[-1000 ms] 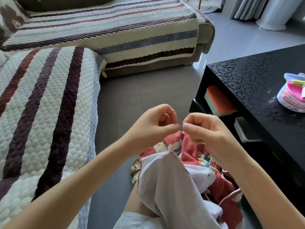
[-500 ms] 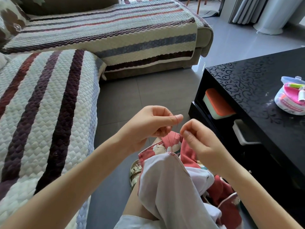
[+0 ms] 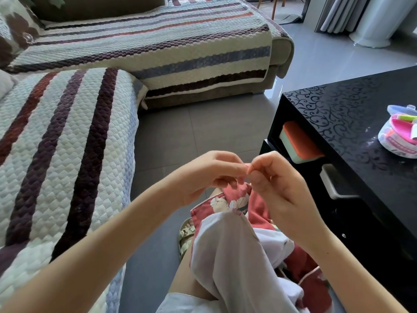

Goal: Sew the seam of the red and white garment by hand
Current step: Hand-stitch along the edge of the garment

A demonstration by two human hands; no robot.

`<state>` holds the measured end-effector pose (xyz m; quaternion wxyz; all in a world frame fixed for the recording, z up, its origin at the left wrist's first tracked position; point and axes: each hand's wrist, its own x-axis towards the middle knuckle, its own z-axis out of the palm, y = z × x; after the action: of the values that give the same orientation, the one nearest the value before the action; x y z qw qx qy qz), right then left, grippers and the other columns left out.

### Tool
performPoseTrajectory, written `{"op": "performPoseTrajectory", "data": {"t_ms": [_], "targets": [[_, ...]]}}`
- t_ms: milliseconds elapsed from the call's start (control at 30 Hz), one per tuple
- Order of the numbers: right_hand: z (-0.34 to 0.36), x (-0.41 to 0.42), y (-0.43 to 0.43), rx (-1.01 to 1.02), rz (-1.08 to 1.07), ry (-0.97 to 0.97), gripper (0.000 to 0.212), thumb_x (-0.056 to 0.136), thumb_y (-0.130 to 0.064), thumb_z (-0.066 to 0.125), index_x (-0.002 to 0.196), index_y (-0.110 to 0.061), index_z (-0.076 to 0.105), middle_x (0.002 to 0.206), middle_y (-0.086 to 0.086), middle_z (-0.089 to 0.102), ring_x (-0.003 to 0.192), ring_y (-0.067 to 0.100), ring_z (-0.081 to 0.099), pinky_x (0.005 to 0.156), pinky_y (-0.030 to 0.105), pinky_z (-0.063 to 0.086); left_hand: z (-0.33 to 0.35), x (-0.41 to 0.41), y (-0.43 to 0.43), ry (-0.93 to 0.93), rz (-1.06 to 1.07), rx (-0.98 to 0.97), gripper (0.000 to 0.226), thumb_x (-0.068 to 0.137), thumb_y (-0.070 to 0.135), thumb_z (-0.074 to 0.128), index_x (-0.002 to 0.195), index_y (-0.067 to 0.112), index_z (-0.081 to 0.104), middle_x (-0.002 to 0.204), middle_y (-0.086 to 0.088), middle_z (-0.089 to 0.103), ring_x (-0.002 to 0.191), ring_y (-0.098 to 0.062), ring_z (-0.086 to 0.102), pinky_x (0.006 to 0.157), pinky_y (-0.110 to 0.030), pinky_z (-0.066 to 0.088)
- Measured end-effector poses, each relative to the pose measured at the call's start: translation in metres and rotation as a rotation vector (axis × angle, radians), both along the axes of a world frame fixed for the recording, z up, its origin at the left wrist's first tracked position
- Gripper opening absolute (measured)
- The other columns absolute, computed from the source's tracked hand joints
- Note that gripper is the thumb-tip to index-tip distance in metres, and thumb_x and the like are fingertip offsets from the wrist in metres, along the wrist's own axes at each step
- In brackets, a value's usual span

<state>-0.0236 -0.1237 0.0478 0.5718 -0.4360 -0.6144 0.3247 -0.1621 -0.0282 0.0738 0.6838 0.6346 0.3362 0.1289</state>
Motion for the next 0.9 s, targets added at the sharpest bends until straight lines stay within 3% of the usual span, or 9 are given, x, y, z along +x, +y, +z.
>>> {"op": "performPoseTrajectory", "data": {"t_ms": [100, 233, 300, 400, 500, 633, 733, 800, 900], "targets": [[0.006, 0.004, 0.0, 0.004, -0.012, 0.064, 0.009, 0.092, -0.008, 0.053, 0.084, -0.014, 0.054, 0.068, -0.011, 0.056, 0.057, 0.004, 0.05, 0.057, 0.013, 0.043, -0.012, -0.005, -0.004, 0.085, -0.158, 0.098, 0.045, 0.07, 0.041, 0.07, 0.098, 0.006, 0.069, 0.095, -0.011, 0.069, 0.092, -0.024, 0.062, 0.093, -0.041, 0.046], [0.013, 0.015, 0.001, -0.041, -0.007, 0.187, 0.007, 0.085, -0.01, 0.059, 0.08, -0.007, 0.057, 0.063, -0.005, 0.058, 0.056, 0.013, 0.053, 0.058, 0.021, 0.047, -0.025, -0.013, -0.012, 0.09, -0.234, 0.093, 0.019, 0.078, 0.017, 0.07, 0.083, 0.0, 0.065, 0.074, 0.004, 0.062, 0.071, -0.008, 0.057, 0.069, -0.018, 0.045], [0.015, 0.021, 0.003, -0.069, -0.032, 0.221, 0.008, 0.085, -0.009, 0.06, 0.082, -0.003, 0.057, 0.062, 0.001, 0.058, 0.054, 0.016, 0.054, 0.058, 0.023, 0.048, -0.03, -0.017, -0.015, 0.087, -0.231, 0.117, 0.015, 0.077, 0.017, 0.074, 0.078, 0.005, 0.065, 0.073, 0.001, 0.058, 0.069, -0.01, 0.053, 0.066, -0.019, 0.042], [0.017, 0.027, 0.005, -0.094, -0.038, 0.289, 0.01, 0.085, -0.014, 0.065, 0.081, -0.006, 0.06, 0.063, 0.007, 0.058, 0.053, 0.02, 0.056, 0.057, 0.026, 0.05, -0.036, -0.019, -0.02, 0.106, -0.252, 0.225, 0.023, 0.073, 0.034, 0.076, 0.076, 0.015, 0.065, 0.079, 0.001, 0.057, 0.076, -0.014, 0.052, 0.073, -0.032, 0.042], [0.017, 0.028, 0.008, -0.128, -0.015, 0.302, 0.01, 0.082, -0.018, 0.063, 0.079, -0.009, 0.06, 0.064, 0.006, 0.06, 0.053, 0.023, 0.056, 0.057, 0.031, 0.051, -0.039, -0.018, -0.026, 0.062, -0.243, 0.175, 0.028, 0.072, 0.036, 0.075, 0.078, 0.013, 0.061, 0.079, -0.004, 0.053, 0.076, -0.018, 0.047, 0.071, -0.038, 0.038], [0.014, 0.031, 0.012, -0.139, -0.041, 0.214, 0.008, 0.087, -0.009, 0.063, 0.081, -0.008, 0.059, 0.066, -0.001, 0.063, 0.059, 0.019, 0.06, 0.063, 0.031, 0.053, -0.045, -0.014, -0.031, 0.02, -0.174, 0.183, 0.019, 0.073, 0.027, 0.076, 0.076, 0.012, 0.065, 0.075, -0.006, 0.057, 0.072, -0.016, 0.049, 0.068, -0.036, 0.039], [0.013, 0.04, 0.018, -0.136, -0.192, 0.123, 0.007, 0.083, -0.017, 0.07, 0.078, -0.016, 0.065, 0.077, -0.005, 0.068, 0.078, 0.014, 0.066, 0.079, 0.03, 0.053, -0.048, -0.017, -0.031, 0.026, -0.066, 0.119, 0.015, 0.071, 0.019, 0.075, 0.073, 0.006, 0.068, 0.072, -0.009, 0.058, 0.068, -0.015, 0.05, 0.066, -0.031, 0.04], [0.013, 0.05, 0.023, -0.209, -0.156, 0.3, 0.009, 0.079, -0.023, 0.073, 0.075, -0.018, 0.067, 0.079, 0.002, 0.069, 0.082, 0.021, 0.068, 0.084, 0.039, 0.055, -0.05, -0.021, -0.031, 0.058, -0.038, 0.092, 0.016, 0.069, 0.021, 0.076, 0.073, 0.006, 0.07, 0.071, -0.007, 0.062, 0.066, -0.014, 0.053, 0.065, -0.026, 0.042], [0.011, 0.063, 0.035, -0.391, 0.008, 0.753, 0.014, 0.081, -0.016, 0.059, 0.071, -0.015, 0.068, 0.068, 0.006, 0.067, 0.068, 0.021, 0.07, 0.072, 0.038, 0.059, -0.052, -0.028, -0.032, 0.075, -0.008, 0.034, 0.011, 0.066, 0.018, 0.077, 0.071, 0.009, 0.073, 0.069, -0.004, 0.064, 0.065, -0.011, 0.056, 0.064, -0.02, 0.045]]}}
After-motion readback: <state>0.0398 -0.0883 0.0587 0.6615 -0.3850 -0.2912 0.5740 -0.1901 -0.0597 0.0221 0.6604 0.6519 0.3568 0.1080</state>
